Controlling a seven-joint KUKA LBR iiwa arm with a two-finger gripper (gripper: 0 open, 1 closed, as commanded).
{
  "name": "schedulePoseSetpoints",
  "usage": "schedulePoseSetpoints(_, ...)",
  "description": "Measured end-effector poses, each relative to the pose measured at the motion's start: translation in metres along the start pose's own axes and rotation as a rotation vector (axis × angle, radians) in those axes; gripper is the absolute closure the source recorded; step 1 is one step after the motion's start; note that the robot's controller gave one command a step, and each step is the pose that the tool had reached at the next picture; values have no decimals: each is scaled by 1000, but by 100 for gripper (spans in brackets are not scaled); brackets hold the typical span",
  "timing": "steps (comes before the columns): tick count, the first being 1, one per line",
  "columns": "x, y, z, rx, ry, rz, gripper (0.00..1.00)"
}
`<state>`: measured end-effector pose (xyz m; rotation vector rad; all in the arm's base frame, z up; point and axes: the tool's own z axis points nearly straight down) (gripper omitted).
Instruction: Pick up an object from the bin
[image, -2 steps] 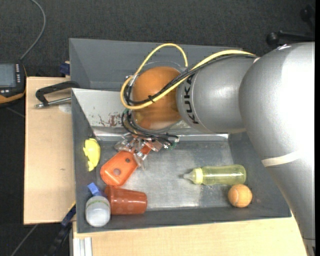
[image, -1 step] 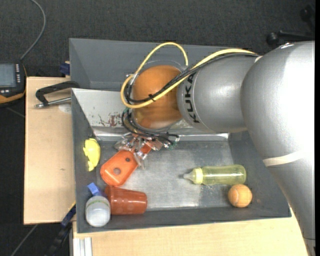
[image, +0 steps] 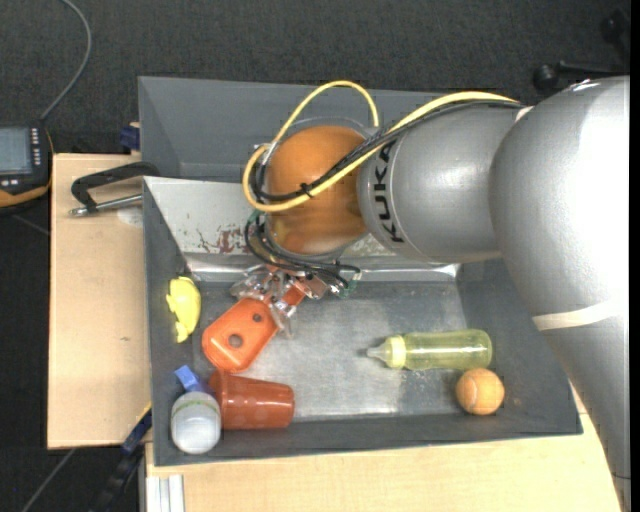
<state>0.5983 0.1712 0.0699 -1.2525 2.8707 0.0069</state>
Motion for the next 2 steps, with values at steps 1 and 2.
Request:
schedulePoseSetpoints(1, -1, 0, -19, 1, -1, 0, 100)
schedulePoseSetpoints(2, -2, 0, -35, 3, -4, 0, 100)
